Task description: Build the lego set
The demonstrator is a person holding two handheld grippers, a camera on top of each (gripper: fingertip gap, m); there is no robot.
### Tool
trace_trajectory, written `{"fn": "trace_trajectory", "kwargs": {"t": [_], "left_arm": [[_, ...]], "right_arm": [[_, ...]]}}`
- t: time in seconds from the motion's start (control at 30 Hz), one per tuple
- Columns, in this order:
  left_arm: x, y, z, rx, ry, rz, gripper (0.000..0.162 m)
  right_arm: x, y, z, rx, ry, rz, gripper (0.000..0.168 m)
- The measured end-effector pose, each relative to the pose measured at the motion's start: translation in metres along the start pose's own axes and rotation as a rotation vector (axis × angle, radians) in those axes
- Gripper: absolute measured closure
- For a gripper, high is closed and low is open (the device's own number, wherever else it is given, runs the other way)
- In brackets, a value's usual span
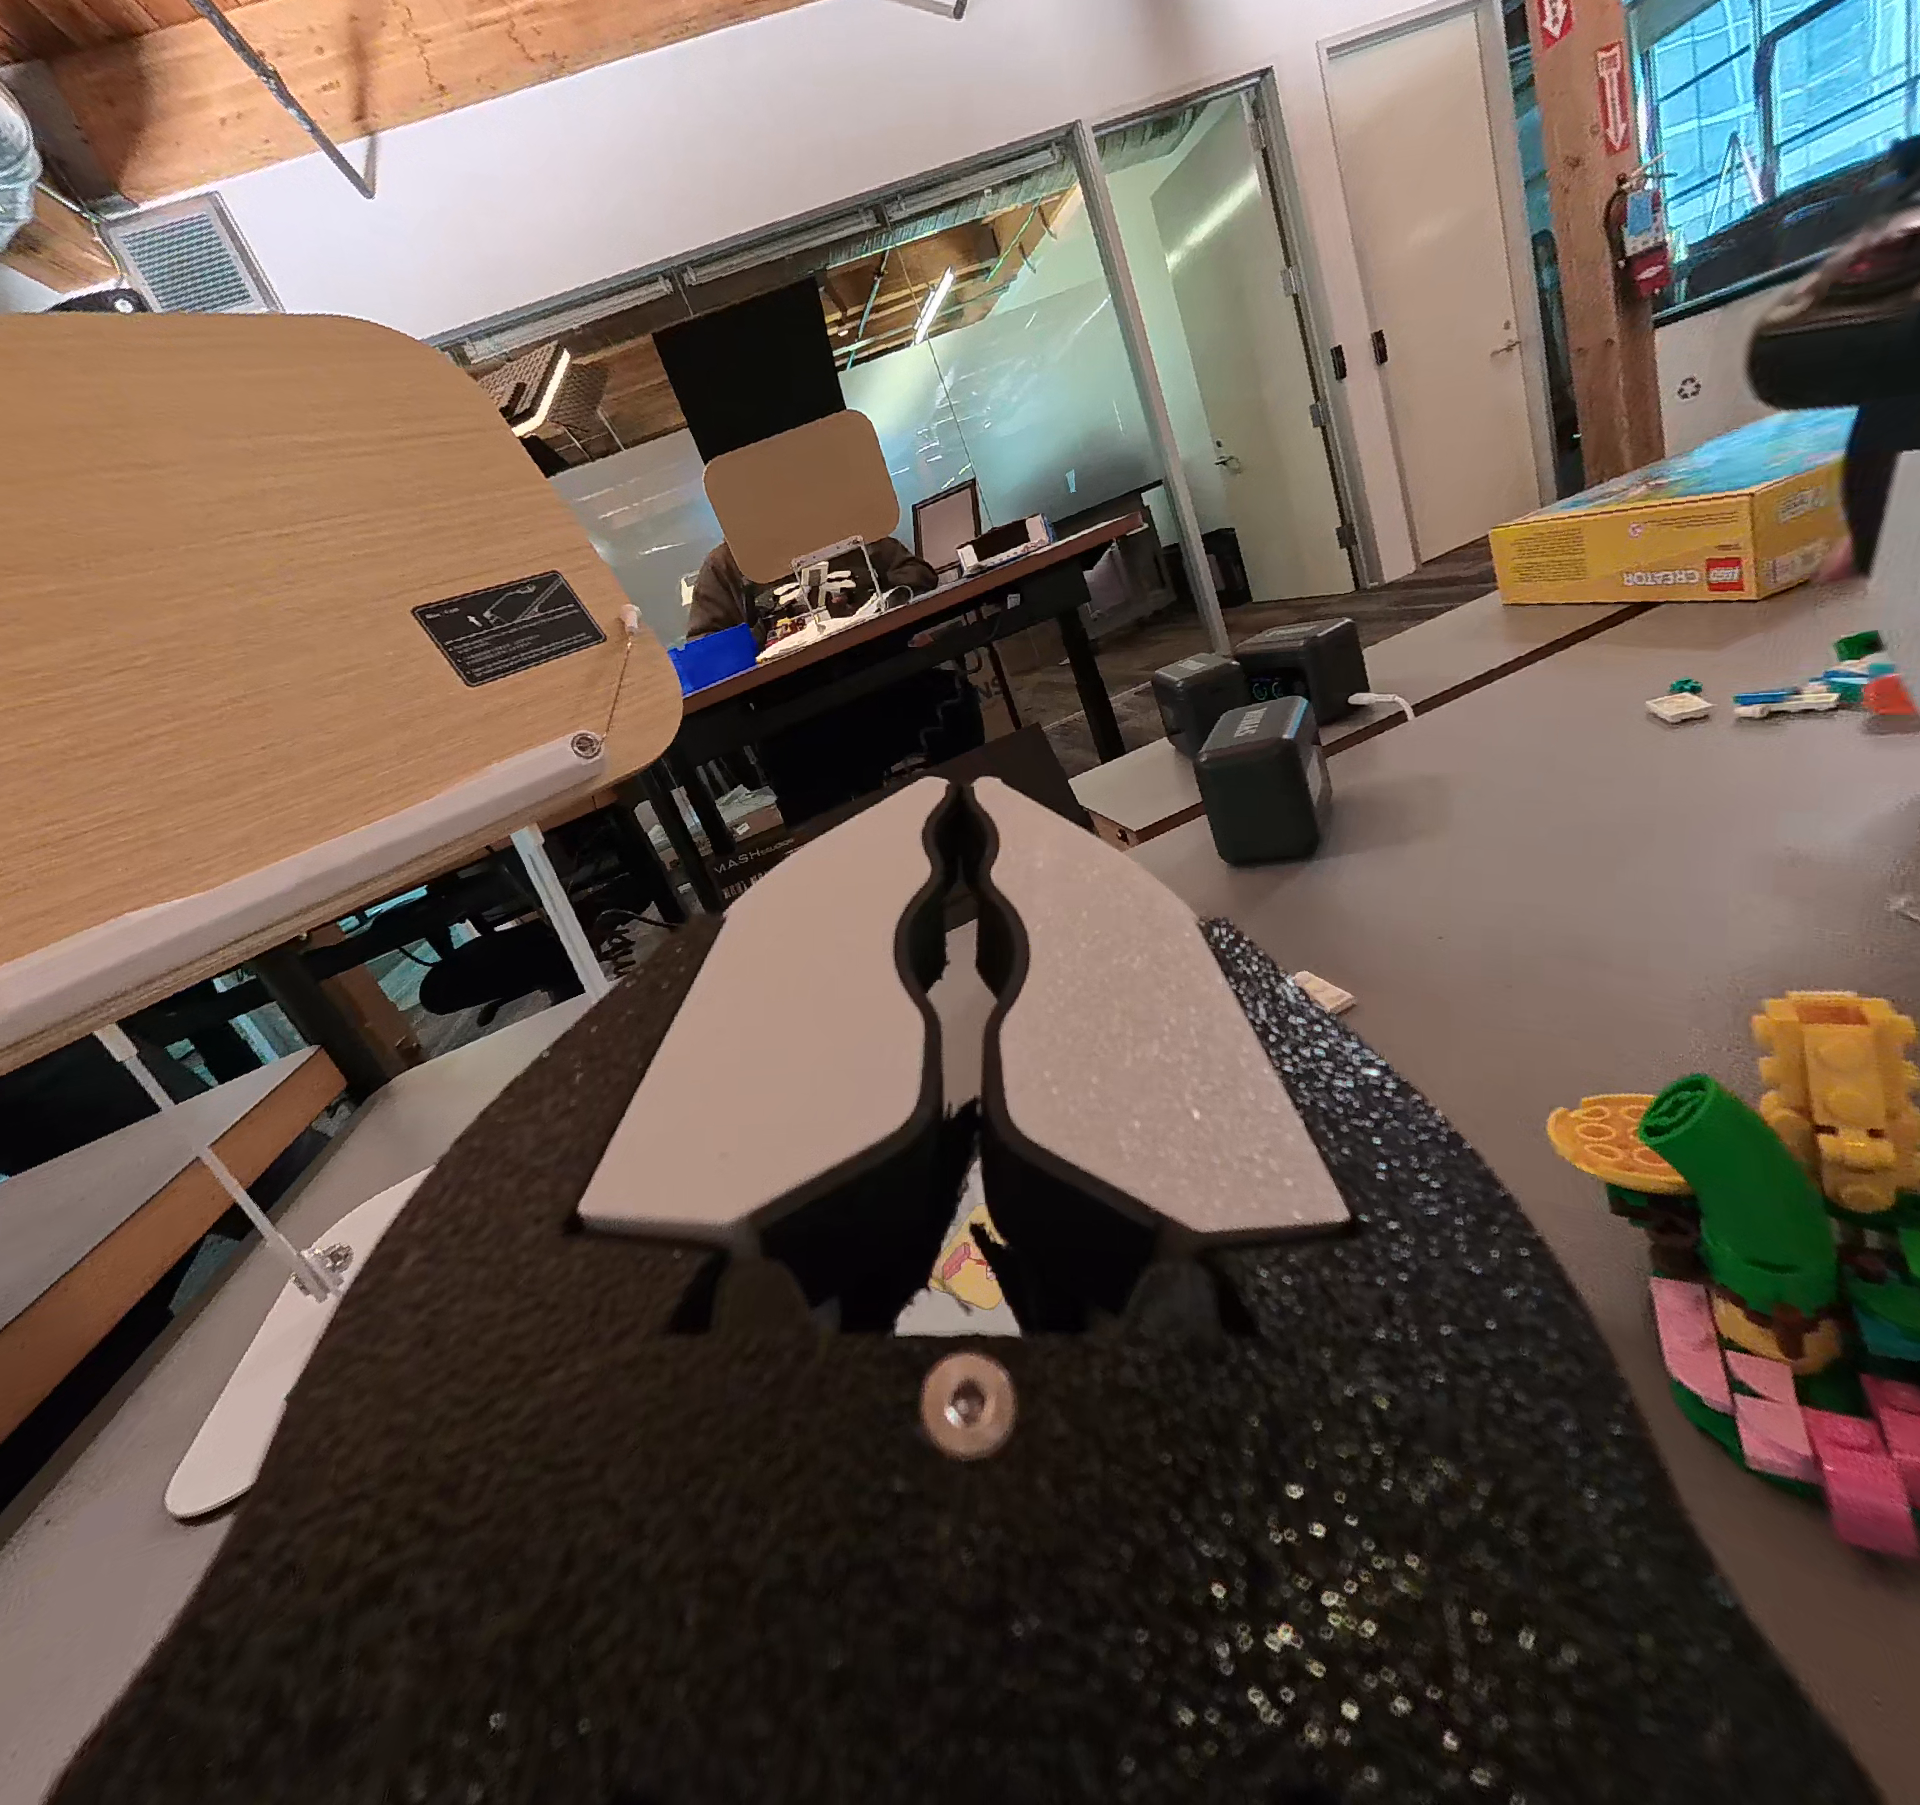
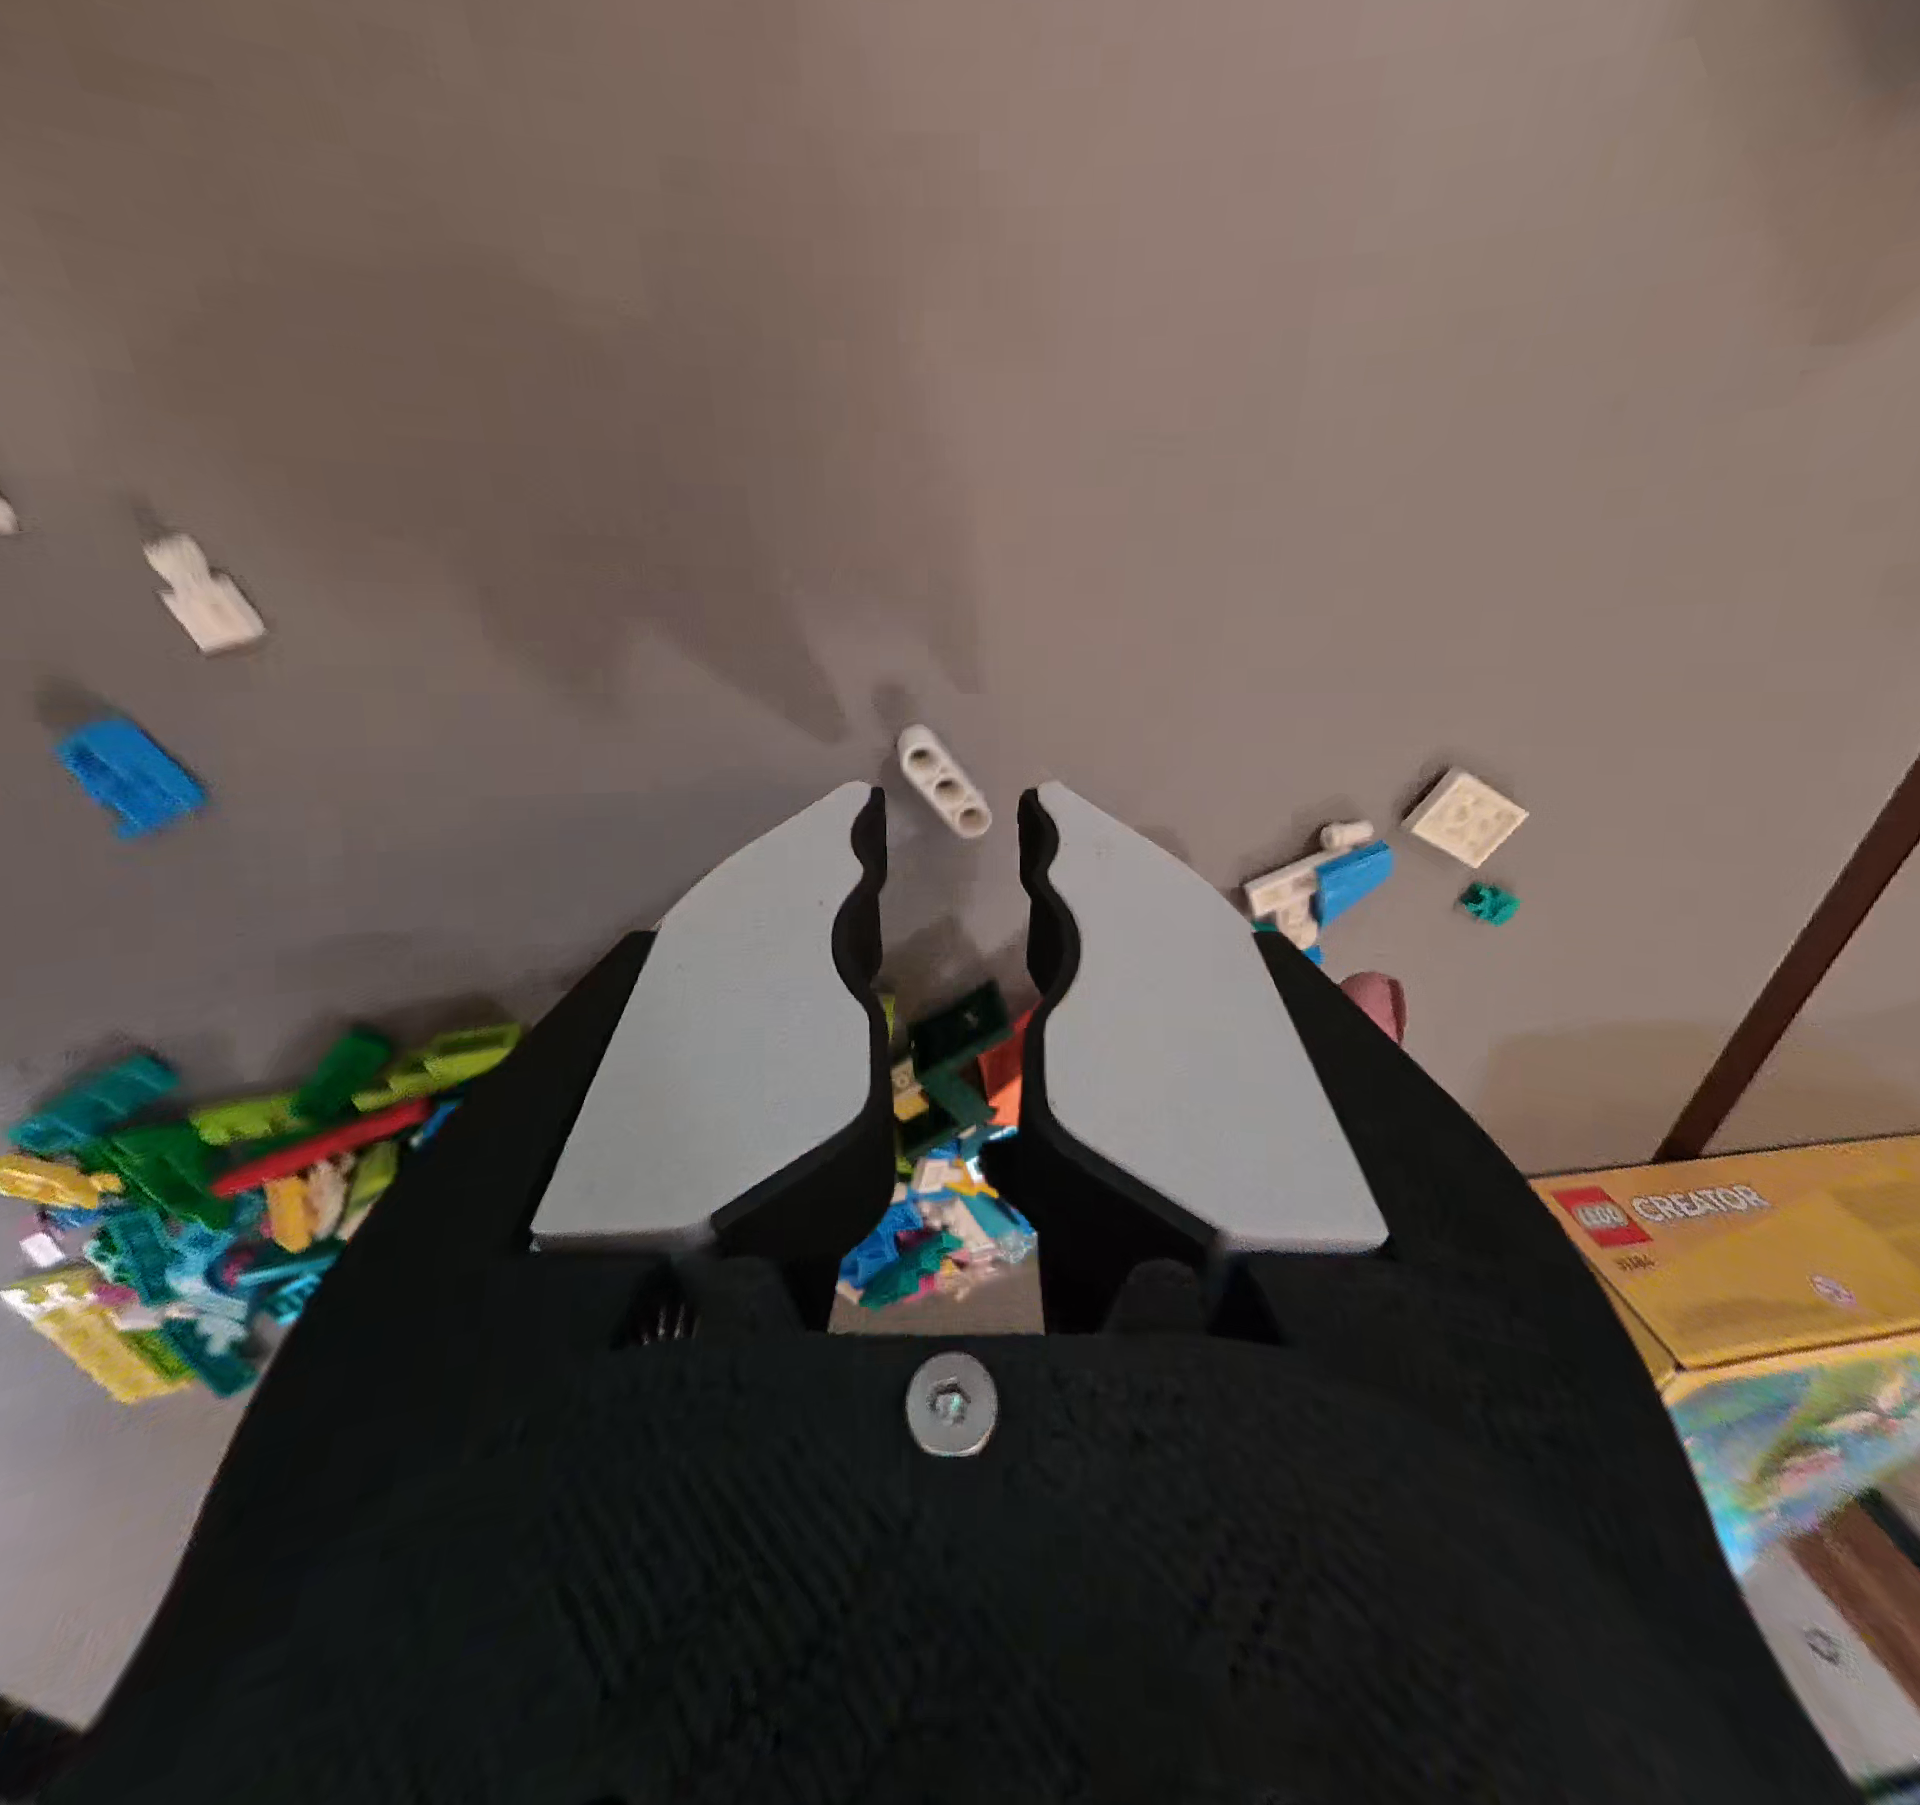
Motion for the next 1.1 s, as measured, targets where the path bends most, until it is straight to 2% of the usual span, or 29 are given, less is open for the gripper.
{"fn": "trace_trajectory", "kwargs": {"t": [0.03, 0.2, 0.27, 0.33, 0.4, 0.53, 0.63, 0.77, 1.0, 1.1], "left_arm": [[0.0, 0.0, 0.0, -0.001, -0.001, 0.0, 0.162], [0.0, 0.0, 0.001, -0.005, -0.004, 0.002, 0.162], [0.0, 0.0, 0.001, -0.004, -0.003, 0.002, 0.162], [0.0, 0.001, 0.0, -0.005, 0.002, 0.003, 0.162], [0.002, 0.002, -0.002, -0.003, 0.008, 0.007, 0.162], [0.004, 0.007, -0.005, 0.015, 0.024, 0.026, 0.162], [0.003, 0.008, -0.003, 0.034, 0.017, 0.028, 0.162], [0.003, 0.008, -0.001, 0.018, 0.006, 0.025, 0.162], [0.004, 0.007, -0.003, 0.039, 0.017, 0.021, 0.162], [0.004, 0.007, -0.004, 0.037, 0.021, 0.019, 0.162]], "right_arm": [[0.001, 0.004, 0.002, -0.019, -0.002, 0.006, 0.145], [0.007, 0.01, 0.001, -0.037, -0.011, -0.013, 0.148], [0.008, 0.008, -0.001, -0.028, -0.003, -0.02, 0.16], [0.009, 0.002, -0.003, -0.036, 0.009, -0.045, 0.162], [0.009, -0.018, -0.007, -0.03, 0.024, -0.157, 0.162], [0.011, -0.086, -0.015, -0.097, 0.064, -0.349, 0.162], [0.02, -0.126, -0.019, -0.209, 0.082, -0.332, 0.162], [0.032, -0.155, -0.028, -0.251, 0.07, -0.292, 0.162], [0.048, -0.167, -0.036, -0.277, 0.071, -0.19, 0.162], [0.05, -0.171, -0.038, -0.257, 0.061, -0.205, 0.162]]}}
Point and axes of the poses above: each gripper's, where its closed fingertips meet, x out along the fingers, y out of its underside, z = x × y across the jaws, the point moved 9 cm from there along -x, back along the fingers, and after that the axes turned 9 degrees about -z, right-handed, at the moved point
